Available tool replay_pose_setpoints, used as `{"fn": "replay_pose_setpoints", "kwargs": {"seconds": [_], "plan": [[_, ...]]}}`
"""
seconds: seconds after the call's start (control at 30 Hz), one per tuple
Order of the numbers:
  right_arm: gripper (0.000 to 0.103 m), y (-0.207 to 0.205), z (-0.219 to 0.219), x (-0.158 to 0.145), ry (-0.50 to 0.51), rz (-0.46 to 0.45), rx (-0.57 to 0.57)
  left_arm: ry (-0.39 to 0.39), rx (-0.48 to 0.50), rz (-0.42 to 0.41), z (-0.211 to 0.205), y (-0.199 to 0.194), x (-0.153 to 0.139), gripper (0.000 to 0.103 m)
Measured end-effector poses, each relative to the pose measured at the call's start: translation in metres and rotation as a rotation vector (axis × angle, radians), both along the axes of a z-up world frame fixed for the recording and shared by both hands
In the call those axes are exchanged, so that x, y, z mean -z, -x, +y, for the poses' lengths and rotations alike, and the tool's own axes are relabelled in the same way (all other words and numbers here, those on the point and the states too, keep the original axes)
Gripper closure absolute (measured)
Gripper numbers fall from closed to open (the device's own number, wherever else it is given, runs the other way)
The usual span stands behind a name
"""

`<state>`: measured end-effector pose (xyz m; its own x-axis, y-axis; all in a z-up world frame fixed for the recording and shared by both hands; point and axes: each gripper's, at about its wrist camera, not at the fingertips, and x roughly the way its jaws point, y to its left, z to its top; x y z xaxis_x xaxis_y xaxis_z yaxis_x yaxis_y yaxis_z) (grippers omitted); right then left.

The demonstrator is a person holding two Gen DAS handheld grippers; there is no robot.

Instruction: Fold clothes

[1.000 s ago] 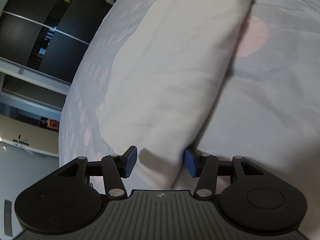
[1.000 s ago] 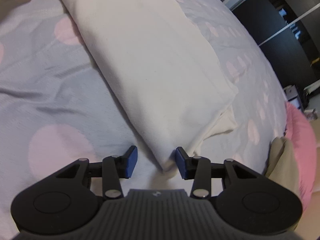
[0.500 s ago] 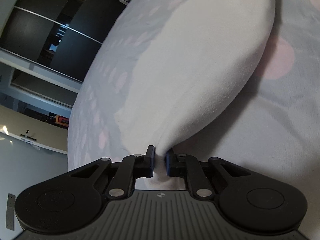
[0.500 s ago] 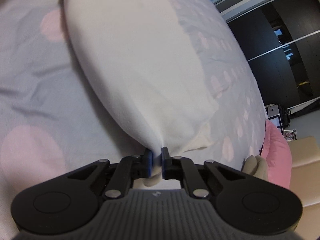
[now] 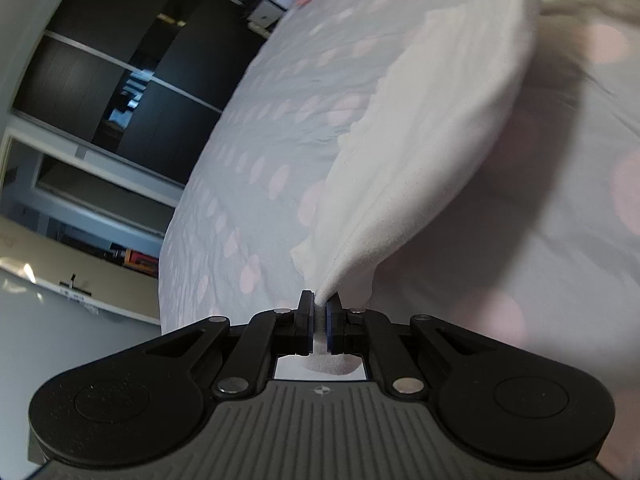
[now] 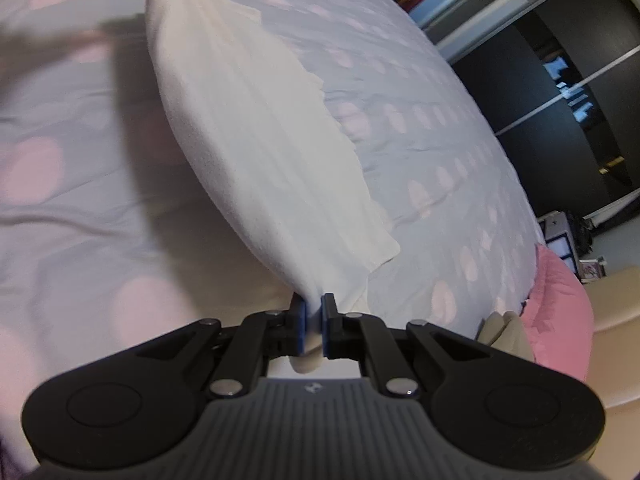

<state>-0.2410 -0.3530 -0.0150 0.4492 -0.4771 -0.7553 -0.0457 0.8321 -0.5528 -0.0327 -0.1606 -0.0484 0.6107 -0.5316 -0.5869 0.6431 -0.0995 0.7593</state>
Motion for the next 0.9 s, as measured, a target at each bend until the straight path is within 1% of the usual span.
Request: {"fn": "replay_pose_setpoints", "kwargs": {"seconds": [0.13,0.27,0.53,0.63,0.77,0.8,0.9], "plan": [[0.095,0.021,0.020,0.001,-0.051,0.030,-0.033,-0.032,0.035,0.001,0.026,0.017,0.001,0.099],[0.095,0.035,0.030,0.004,-0.114,0.048,-0.054,-0.049,0.048,0.021,0.034,0.028,0.003,0.099],[0.094,0.027,0.034,0.027,-0.172,0.124,-0.080,-0.138,0.018,0.093,0.021,0.027,0.024,0.099],[0.094,0.023,0.032,0.034,-0.192,0.144,-0.085,-0.145,-0.003,0.145,0.021,0.025,0.026,0.097],[0.092,0.021,0.032,0.036,-0.221,0.159,-0.083,-0.149,-0.026,0.243,0.024,0.023,0.021,0.095],[0.091,0.020,0.032,0.036,-0.231,0.161,-0.084,-0.151,-0.027,0.257,0.026,0.024,0.019,0.093],[0.084,0.020,0.033,0.035,-0.270,0.172,-0.095,-0.151,-0.038,0.308,0.032,0.026,0.012,0.083]]}}
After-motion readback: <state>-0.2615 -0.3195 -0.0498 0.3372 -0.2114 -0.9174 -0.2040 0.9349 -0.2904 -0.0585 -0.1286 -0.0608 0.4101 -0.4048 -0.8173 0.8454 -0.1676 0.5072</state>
